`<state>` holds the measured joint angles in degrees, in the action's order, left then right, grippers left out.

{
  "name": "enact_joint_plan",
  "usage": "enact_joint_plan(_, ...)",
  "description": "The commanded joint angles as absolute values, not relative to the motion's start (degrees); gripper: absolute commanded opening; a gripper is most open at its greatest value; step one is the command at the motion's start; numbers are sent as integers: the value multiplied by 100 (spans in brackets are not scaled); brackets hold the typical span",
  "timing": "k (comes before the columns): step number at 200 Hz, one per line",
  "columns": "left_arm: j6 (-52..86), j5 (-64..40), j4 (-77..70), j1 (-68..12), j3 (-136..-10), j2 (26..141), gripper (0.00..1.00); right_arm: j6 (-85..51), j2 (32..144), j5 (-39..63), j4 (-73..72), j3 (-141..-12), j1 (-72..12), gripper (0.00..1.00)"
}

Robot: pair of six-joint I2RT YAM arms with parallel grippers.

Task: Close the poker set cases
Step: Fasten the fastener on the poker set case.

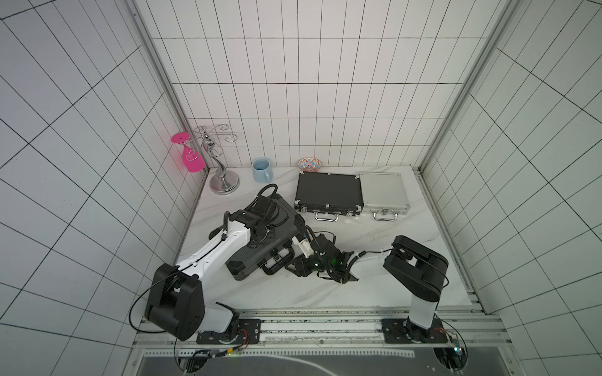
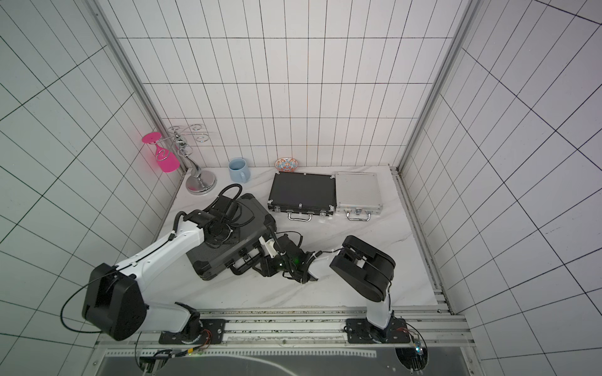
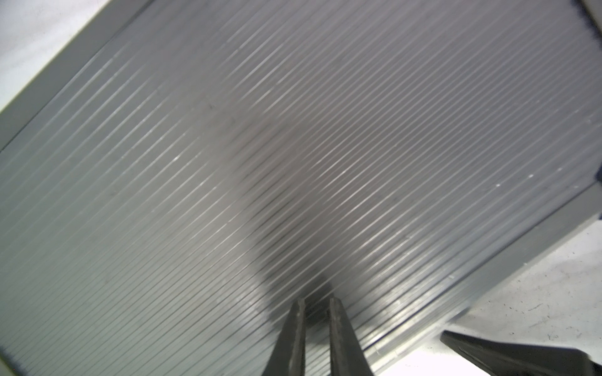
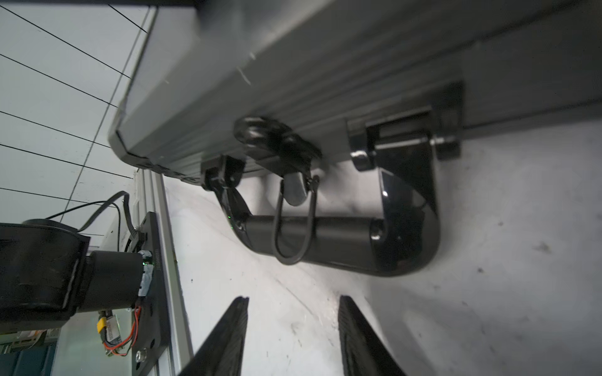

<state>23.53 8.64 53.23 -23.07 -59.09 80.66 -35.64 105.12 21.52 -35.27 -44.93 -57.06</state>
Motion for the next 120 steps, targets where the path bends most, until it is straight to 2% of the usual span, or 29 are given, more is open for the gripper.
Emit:
enact_joint_plan(1, 2338, 537, 5558, -2240, -5400, 8508, 16, -3456, 10431, 2047, -3396, -4801, -5747, 48)
enact_joint_plan(25, 2373, 522, 5543, -2241, -5423, 8516, 16, -3423, 10712, 2116, -3172, -5196, -5745, 48)
enact_joint_plan(120, 2400, 514, 5485, -2285, -5432, 8552, 16, -3776, 11197, 2457, -3623, -5438, -5768, 49)
